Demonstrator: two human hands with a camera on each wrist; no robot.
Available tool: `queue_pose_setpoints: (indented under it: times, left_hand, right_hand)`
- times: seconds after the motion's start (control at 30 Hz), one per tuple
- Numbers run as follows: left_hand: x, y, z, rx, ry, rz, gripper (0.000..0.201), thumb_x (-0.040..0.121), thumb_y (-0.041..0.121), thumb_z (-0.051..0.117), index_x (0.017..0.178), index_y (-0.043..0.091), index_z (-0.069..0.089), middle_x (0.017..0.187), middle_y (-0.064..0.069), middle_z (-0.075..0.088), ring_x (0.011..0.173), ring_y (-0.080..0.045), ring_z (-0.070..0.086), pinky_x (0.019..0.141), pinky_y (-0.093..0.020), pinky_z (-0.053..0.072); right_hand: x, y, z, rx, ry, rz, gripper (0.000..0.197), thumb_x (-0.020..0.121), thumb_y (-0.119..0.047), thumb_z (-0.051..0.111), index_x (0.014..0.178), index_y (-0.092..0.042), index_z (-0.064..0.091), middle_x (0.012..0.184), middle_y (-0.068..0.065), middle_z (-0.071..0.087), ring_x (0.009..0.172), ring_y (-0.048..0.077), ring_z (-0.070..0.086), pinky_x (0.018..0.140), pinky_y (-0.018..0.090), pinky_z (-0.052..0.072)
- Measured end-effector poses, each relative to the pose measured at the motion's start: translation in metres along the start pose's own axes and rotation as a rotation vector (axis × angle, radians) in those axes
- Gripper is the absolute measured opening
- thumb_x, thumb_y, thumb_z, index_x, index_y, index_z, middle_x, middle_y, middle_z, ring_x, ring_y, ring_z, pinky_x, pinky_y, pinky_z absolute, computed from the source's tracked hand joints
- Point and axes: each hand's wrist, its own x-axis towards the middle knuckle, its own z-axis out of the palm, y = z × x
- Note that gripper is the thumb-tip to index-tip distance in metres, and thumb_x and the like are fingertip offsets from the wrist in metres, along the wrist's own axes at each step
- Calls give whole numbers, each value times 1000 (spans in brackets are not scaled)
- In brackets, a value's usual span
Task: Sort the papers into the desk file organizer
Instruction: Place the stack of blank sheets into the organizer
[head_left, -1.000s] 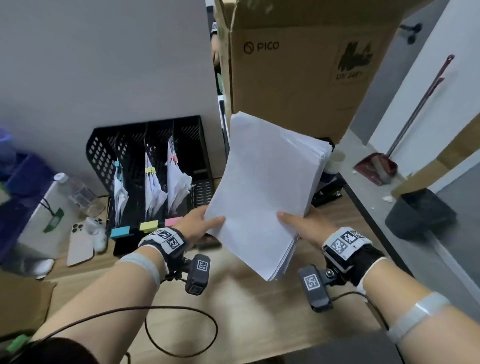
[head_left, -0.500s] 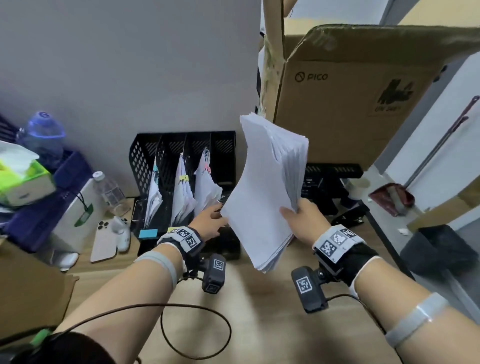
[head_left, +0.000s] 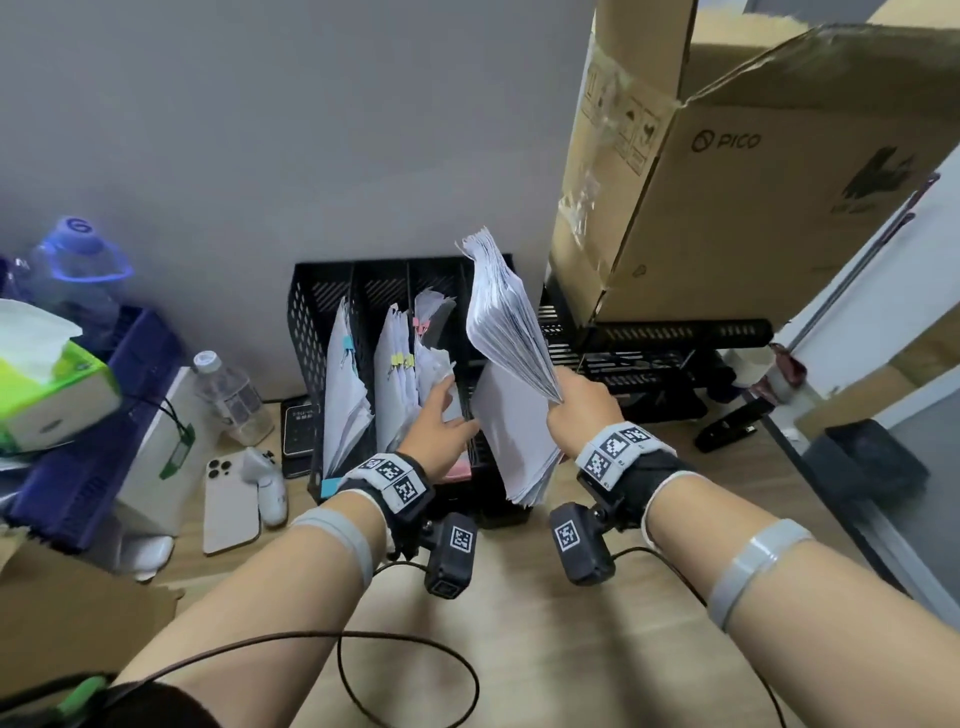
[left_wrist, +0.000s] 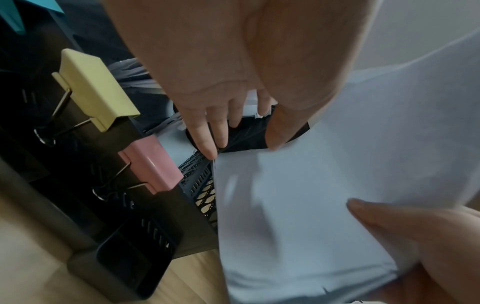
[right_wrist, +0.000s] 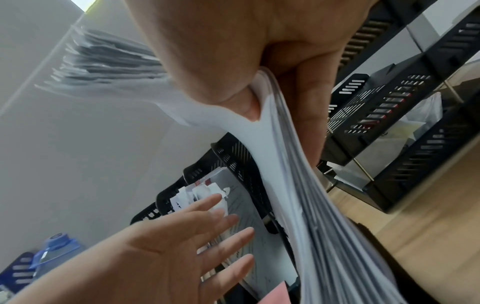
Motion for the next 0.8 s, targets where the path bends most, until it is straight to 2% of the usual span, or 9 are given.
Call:
queue_pose_setpoints:
  times: [0.1, 0.23, 0.37, 0.4, 0.43, 0.5, 0.57, 0.7, 0.8]
  left_hand:
    - [3, -3, -8, 5, -13, 8, 73, 96, 11, 59, 158, 30, 23, 162, -5, 28, 113, -13, 55, 112, -47, 44]
    - [5, -7, -12, -36, -12, 12, 72, 96, 11, 58, 156, 32, 25, 161, -3, 30, 85, 3, 56, 101, -42, 52]
    - [4, -10, -16, -52, -21, 29, 73, 90, 20, 62, 153, 36, 29, 160, -1, 35, 125, -16, 56, 111, -49, 45]
    - [5, -11, -17, -67, -20, 29, 72, 91, 19, 62, 153, 35, 30, 159, -1, 36, 125, -15, 57, 112, -49, 44]
    - [4, -11, -18, -93, -12, 24, 70, 93, 15, 61, 154, 33, 30, 158, 0, 37, 114, -6, 62, 110, -47, 46]
    - [4, -12, -20, -147, -3, 15, 67, 97, 6, 57, 155, 27, 30, 154, -1, 39, 74, 18, 61, 99, -41, 51]
    - [4, -14, -20, -165, -3, 11, 66, 98, 5, 55, 155, 26, 30, 154, 0, 39, 63, 25, 56, 101, -44, 51]
    - [1, -13, -22, -167, -12, 9, 65, 98, 8, 57, 154, 29, 32, 153, 2, 42, 94, 14, 55, 108, -48, 49]
    - [-1, -10, -22, -165, -18, 11, 65, 98, 7, 57, 154, 28, 32, 152, 1, 43, 100, 8, 54, 108, -49, 48]
  right_hand:
    - [14, -12, 11, -6, 53, 34, 34, 84, -7, 40, 113, -19, 52, 93, 12, 61, 79, 33, 54, 70, 32, 42]
    - [30, -26, 24, -40, 103, 61, 37, 85, -8, 40, 120, -19, 48, 100, 16, 65, 89, 38, 60, 70, 35, 42]
    - [43, -35, 39, -2, 133, 65, 41, 84, -9, 41, 123, -21, 41, 100, 18, 65, 90, 41, 61, 74, 40, 49]
    - [44, -36, 43, 28, 130, 76, 42, 84, -9, 41, 124, -22, 40, 100, 19, 64, 91, 41, 61, 76, 40, 49]
    - [46, -35, 48, 59, 128, 91, 44, 85, -9, 40, 126, -23, 39, 101, 20, 64, 91, 42, 61, 77, 40, 48]
    - [50, -32, 61, 110, 132, 124, 47, 85, -8, 42, 130, -23, 38, 103, 21, 62, 94, 42, 60, 76, 37, 45]
    - [53, -28, 74, 196, 107, 161, 48, 87, -6, 43, 132, -22, 39, 106, 19, 62, 95, 39, 60, 74, 33, 41]
    - [50, -23, 87, 416, -6, 240, 39, 91, -31, 56, 127, -16, 54, 118, 15, 65, 106, 37, 61, 91, 36, 47]
    - [51, -23, 77, 401, 67, 296, 40, 87, -42, 56, 117, -16, 61, 113, 14, 67, 100, 36, 63, 90, 37, 50]
